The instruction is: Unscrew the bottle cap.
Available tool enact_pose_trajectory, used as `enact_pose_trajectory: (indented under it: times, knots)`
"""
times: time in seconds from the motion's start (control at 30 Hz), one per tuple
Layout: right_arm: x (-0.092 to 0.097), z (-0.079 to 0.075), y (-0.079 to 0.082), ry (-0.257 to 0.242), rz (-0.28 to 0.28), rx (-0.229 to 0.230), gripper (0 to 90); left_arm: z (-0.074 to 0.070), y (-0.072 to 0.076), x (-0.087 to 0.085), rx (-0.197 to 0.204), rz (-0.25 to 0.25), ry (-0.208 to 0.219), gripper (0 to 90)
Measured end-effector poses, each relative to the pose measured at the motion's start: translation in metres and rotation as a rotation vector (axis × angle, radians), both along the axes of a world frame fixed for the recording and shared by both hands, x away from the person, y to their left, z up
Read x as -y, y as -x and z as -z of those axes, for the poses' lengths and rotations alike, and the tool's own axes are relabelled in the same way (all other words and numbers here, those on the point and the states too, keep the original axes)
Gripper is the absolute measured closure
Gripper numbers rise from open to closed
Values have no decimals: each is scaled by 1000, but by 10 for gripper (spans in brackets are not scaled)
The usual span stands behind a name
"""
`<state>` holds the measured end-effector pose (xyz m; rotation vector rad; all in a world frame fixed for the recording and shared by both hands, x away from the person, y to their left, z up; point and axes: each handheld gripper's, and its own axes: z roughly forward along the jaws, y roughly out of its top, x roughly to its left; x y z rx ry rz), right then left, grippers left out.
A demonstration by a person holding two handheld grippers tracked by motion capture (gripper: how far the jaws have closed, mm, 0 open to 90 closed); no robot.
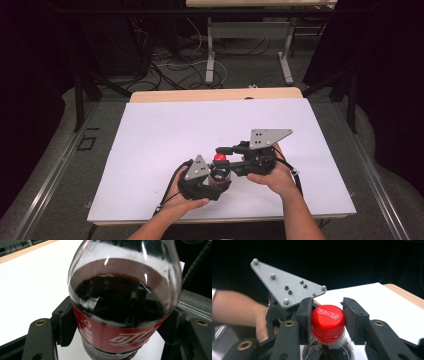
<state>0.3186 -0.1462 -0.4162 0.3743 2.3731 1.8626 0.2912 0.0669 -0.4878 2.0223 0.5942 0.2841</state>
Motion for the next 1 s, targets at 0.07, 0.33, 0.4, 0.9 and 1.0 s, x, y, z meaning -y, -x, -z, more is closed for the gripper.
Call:
enact_pose_trajectory:
  times: [0.07,0.33,0.4,0.9,1.0]
  knots:
    - [0,-3,7,-49,72,-20,475,0,0,0,2,-16,-4,293]
    - [-15,-13,43,-95,464,-66,483,1,-1,2,-3,-76,-6,293]
    - [-23,-10,50,-63,526,-41,486,1,-1,3,4,-75,-15,292]
    - [-36,1,48,37,534,19,609,0,0,1,-7,-57,-9,292]
    - [-26,-2,34,35,385,-4,610,-1,0,0,-11,-43,-11,293]
